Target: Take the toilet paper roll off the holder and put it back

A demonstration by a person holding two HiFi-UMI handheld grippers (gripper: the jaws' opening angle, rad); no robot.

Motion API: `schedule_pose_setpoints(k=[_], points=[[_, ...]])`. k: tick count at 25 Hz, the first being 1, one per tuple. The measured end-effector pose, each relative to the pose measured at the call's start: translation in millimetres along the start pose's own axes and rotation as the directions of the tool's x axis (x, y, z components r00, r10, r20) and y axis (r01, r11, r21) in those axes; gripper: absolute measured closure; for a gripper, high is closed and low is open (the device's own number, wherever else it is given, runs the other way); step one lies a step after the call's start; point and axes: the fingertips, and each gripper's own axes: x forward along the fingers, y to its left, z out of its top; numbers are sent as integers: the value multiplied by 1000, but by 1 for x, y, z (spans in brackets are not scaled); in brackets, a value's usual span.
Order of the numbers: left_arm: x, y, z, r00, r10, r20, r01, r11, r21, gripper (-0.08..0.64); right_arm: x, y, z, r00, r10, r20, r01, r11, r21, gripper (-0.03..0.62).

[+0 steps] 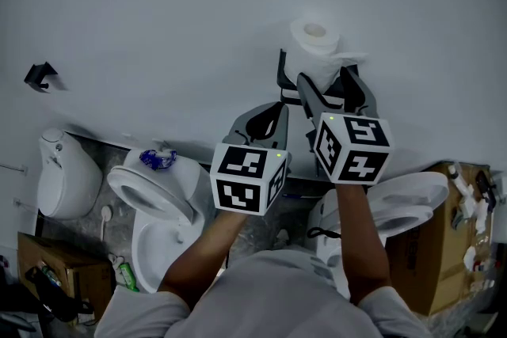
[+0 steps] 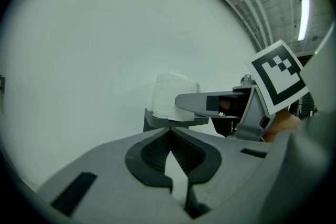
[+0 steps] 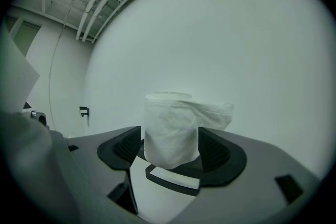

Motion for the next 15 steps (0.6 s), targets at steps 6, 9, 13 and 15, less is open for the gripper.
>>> schedule_pose_setpoints(k=[6,9,13,15], points=[[-7,-7,-1,1000,-9,1,9,1000,6,557,-12,2,-5,1000,-2,-3,2,1000,7,255],[-12,-11,-1,1000,-13,1,13,1000,10,557,-20,5,-8,1000,9,-6,-9,1000,11,255],[-20,-17,0,1000,-18,5,18,1000,16,555,-33,8,-10,1000,9,-2,-9,1000,4,295],[-25,-20,0,1000,-21,9,21,1000,18,557,-40,9,-10,1000,-1,2,1,1000,-4,333]])
